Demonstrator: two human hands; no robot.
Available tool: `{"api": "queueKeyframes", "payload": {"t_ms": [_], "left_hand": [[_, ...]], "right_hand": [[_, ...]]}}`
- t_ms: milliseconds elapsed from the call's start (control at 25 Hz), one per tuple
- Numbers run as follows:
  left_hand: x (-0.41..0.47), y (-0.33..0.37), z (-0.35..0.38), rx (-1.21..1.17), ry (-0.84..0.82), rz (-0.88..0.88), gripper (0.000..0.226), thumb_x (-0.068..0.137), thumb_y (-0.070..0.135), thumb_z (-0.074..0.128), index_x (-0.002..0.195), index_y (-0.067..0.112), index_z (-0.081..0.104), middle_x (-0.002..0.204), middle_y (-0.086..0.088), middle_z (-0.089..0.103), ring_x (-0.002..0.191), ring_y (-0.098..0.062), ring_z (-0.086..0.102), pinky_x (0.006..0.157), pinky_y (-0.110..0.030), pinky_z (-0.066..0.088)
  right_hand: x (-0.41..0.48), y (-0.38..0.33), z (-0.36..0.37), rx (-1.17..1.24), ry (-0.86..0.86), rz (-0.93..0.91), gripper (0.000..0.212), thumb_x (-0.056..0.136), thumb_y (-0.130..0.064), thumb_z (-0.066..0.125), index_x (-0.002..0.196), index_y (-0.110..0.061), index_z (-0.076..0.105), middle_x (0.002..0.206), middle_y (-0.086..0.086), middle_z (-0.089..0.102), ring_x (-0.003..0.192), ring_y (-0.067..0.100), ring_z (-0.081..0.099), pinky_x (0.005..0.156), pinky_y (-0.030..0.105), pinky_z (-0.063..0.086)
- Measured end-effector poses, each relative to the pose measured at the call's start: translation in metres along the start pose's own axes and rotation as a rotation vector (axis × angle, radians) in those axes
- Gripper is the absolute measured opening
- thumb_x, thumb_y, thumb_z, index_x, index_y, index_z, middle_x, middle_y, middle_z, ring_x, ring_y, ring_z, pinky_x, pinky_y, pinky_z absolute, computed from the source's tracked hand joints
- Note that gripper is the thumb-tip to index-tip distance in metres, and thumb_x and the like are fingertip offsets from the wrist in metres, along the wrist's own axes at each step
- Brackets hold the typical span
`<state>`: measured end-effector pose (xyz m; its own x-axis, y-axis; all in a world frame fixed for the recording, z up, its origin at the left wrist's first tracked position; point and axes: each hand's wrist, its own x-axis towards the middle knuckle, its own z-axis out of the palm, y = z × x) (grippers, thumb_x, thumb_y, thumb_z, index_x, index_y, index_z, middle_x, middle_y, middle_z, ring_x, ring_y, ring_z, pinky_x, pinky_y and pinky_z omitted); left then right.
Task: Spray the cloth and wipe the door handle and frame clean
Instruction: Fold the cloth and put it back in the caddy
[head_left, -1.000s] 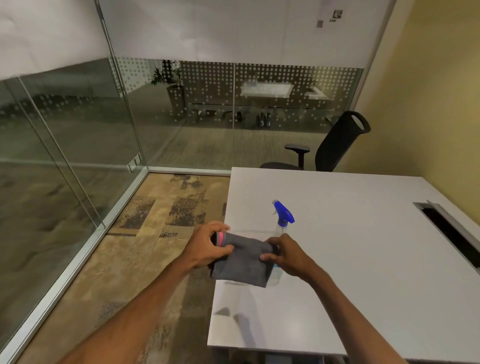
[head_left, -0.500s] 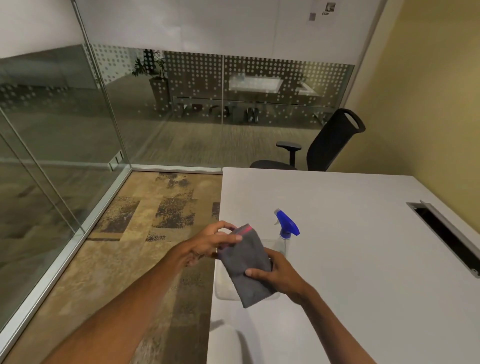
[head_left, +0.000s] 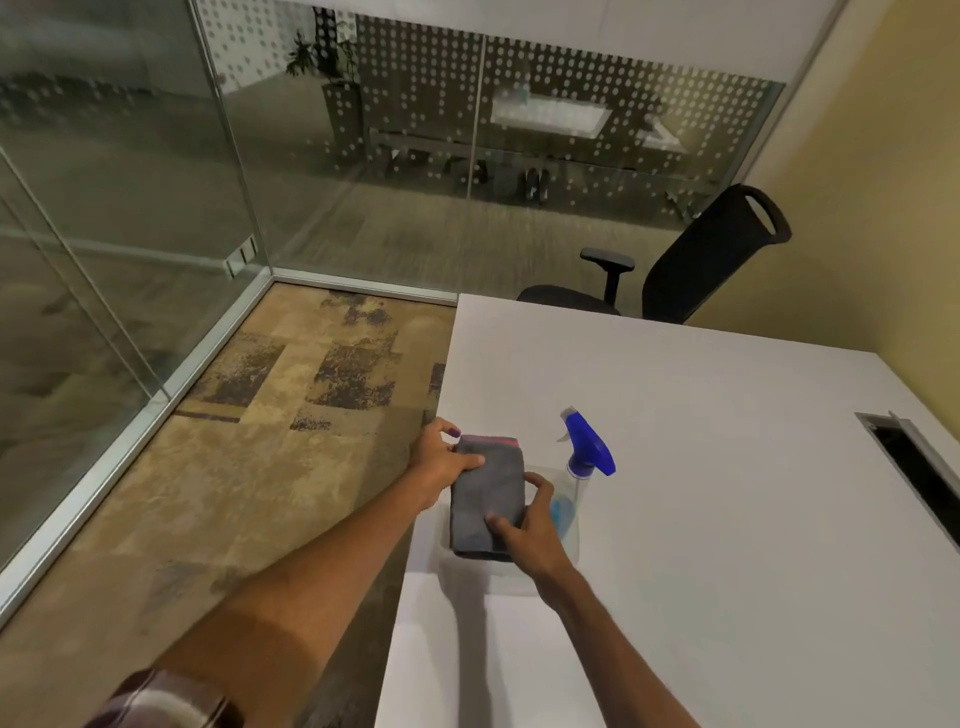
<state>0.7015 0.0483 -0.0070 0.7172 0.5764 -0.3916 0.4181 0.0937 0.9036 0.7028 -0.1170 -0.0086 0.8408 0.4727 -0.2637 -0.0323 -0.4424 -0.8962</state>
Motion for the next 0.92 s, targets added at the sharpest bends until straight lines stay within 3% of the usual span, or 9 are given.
{"api": "queueKeyframes", "payload": {"t_ms": [160, 400, 480, 640, 760, 840, 920], "left_hand": [[0.014, -0.015, 0.021, 0.084, 0.038, 0.005, 0.041, 0.075, -0.005, 0.077, 0.106, 0.009, 0.053, 0.097, -0.020, 0.060, 0.085, -0.026, 0.057, 0.074, -0.039, 0.055], [0.028, -0.035, 0.032, 0.178, 0.033, -0.054, 0.038, 0.078, -0.011, 0.061, 0.109, 0.010, 0.056, 0.099, -0.022, 0.060, 0.078, -0.026, 0.055, 0.060, -0.031, 0.045], [0.030, -0.040, 0.034, 0.179, 0.068, -0.052, 0.039, 0.080, -0.015, 0.056, 0.109, 0.010, 0.054, 0.105, -0.025, 0.062, 0.080, -0.028, 0.056, 0.061, -0.032, 0.046], [0.037, -0.051, 0.038, 0.265, 0.082, -0.011, 0.044, 0.079, -0.020, 0.051, 0.111, 0.010, 0.055, 0.112, -0.024, 0.062, 0.089, -0.031, 0.060, 0.057, -0.030, 0.045], [0.034, -0.056, 0.039, 0.403, 0.067, 0.082, 0.048, 0.082, -0.016, 0.049, 0.120, 0.012, 0.053, 0.119, -0.018, 0.057, 0.099, -0.032, 0.060, 0.070, -0.037, 0.053], [0.031, -0.059, 0.035, 0.660, 0.062, 0.260, 0.051, 0.082, -0.009, 0.052, 0.127, 0.015, 0.050, 0.129, -0.010, 0.052, 0.109, -0.025, 0.055, 0.088, -0.038, 0.052], [0.028, -0.060, 0.029, 1.018, -0.007, 0.471, 0.048, 0.083, 0.003, 0.059, 0.128, 0.017, 0.051, 0.133, -0.002, 0.051, 0.118, -0.021, 0.050, 0.105, -0.033, 0.040]], "right_hand": [[0.008, 0.013, 0.012, -0.061, 0.003, -0.035, 0.061, 0.090, -0.020, 0.061, 0.140, -0.010, 0.028, 0.140, 0.011, 0.043, 0.127, 0.026, 0.046, 0.108, 0.043, 0.041], [0.030, 0.028, 0.014, -0.084, -0.067, 0.092, 0.053, 0.094, -0.022, 0.056, 0.138, -0.010, 0.031, 0.136, 0.012, 0.048, 0.124, 0.027, 0.049, 0.106, 0.041, 0.043], [0.042, 0.029, 0.016, -0.113, -0.075, 0.150, 0.048, 0.096, -0.026, 0.052, 0.137, -0.013, 0.033, 0.133, 0.011, 0.051, 0.119, 0.026, 0.052, 0.102, 0.034, 0.046], [0.059, 0.045, 0.020, -0.148, -0.124, 0.157, 0.057, 0.091, -0.008, 0.058, 0.140, -0.014, 0.030, 0.130, 0.018, 0.052, 0.114, 0.033, 0.055, 0.086, 0.033, 0.046], [0.067, 0.054, 0.025, -0.202, -0.122, 0.186, 0.066, 0.089, -0.011, 0.061, 0.143, -0.017, 0.024, 0.135, 0.022, 0.046, 0.117, 0.038, 0.051, 0.085, 0.034, 0.044], [0.074, 0.056, 0.028, -0.283, -0.143, 0.207, 0.073, 0.088, -0.019, 0.063, 0.145, -0.019, 0.018, 0.138, 0.021, 0.041, 0.119, 0.040, 0.048, 0.091, 0.039, 0.045], [0.079, 0.056, 0.030, -0.422, -0.204, 0.220, 0.076, 0.088, -0.025, 0.062, 0.147, -0.017, 0.014, 0.141, 0.021, 0.037, 0.122, 0.041, 0.045, 0.098, 0.044, 0.043]]}}
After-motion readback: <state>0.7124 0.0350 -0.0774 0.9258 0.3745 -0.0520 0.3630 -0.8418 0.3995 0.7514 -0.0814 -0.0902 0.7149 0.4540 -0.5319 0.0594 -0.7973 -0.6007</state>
